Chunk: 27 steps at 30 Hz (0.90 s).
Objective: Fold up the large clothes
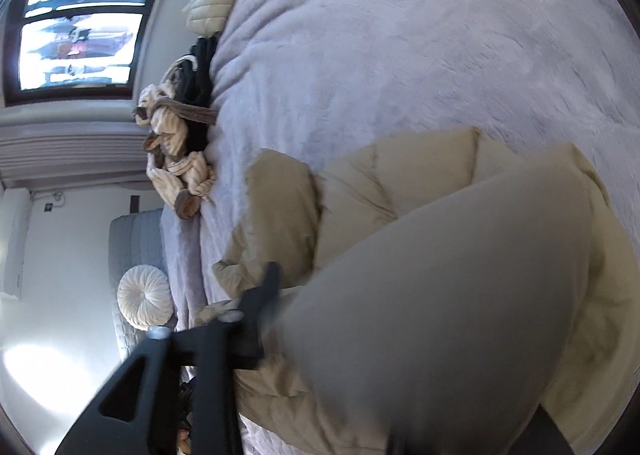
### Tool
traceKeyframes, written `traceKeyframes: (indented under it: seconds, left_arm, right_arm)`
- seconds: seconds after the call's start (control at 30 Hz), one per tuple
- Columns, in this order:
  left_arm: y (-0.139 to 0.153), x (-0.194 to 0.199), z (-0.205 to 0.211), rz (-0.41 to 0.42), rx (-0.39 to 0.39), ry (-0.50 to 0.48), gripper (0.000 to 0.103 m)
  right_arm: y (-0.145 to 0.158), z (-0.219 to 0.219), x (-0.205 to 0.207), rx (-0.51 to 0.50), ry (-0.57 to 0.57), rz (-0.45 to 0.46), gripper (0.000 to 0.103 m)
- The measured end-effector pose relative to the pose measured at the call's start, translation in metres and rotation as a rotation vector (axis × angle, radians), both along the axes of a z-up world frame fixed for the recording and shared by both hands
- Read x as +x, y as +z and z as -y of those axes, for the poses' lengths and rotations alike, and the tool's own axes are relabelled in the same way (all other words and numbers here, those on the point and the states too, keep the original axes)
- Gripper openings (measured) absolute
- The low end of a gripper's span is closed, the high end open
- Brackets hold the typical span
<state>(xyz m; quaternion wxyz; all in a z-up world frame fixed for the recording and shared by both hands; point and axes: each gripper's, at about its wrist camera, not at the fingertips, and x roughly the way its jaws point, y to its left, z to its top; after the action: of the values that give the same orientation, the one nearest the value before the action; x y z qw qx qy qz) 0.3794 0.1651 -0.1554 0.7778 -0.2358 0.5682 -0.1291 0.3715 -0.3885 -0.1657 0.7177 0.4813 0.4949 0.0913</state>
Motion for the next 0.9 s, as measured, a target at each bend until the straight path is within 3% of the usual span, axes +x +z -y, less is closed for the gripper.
traceKeyframes:
  seconds: [0.1,0.17,0.23,0.37,0.43,0.47,0.5,0.53,0.57,0.77,0.9]
  left_arm:
    - [0.014,-0.009,0.004,0.044,0.027,-0.024,0.053]
    - [0.030,-0.015,0.004,0.098,0.068,-0.028,0.079]
    - [0.045,-0.020,0.004,0.142,0.132,-0.029,0.085]
    - [0.066,-0.028,0.002,0.214,0.214,0.000,0.085]
    - [0.067,-0.029,0.003,0.233,0.218,0.010,0.085]
    - [0.064,-0.028,0.005,0.230,0.218,0.009,0.083]
    - [0.056,-0.026,0.009,0.219,0.203,-0.005,0.078]
    - [0.050,-0.024,0.013,0.207,0.191,-0.015,0.064]
    - [0.037,-0.020,0.020,0.180,0.181,-0.024,0.059]
    - [-0.004,0.005,0.049,0.195,0.245,0.025,0.059]
    - [-0.029,0.033,0.050,0.181,0.278,0.090,0.059]
  right_arm:
    - [0.021,-0.008,-0.001,-0.026,0.042,0.056,0.070]
    - [0.031,-0.013,-0.004,-0.053,0.074,0.079,0.070]
    - [0.038,-0.017,-0.009,-0.087,0.095,0.093,0.070]
    - [0.044,-0.018,-0.022,-0.176,0.105,0.097,0.068]
    - [0.045,-0.019,-0.027,-0.237,0.128,0.095,0.041]
    - [0.044,-0.021,-0.028,-0.285,0.149,0.080,0.021]
    - [0.043,-0.023,-0.030,-0.342,0.170,0.068,0.017]
    - [0.042,-0.026,-0.031,-0.381,0.184,0.067,0.017]
    - [0.042,-0.028,-0.032,-0.421,0.195,0.067,0.016]
    - [0.035,-0.023,-0.021,-0.730,0.194,0.077,0.016]
    - [0.013,-0.011,0.000,-0.768,0.168,0.049,0.016]
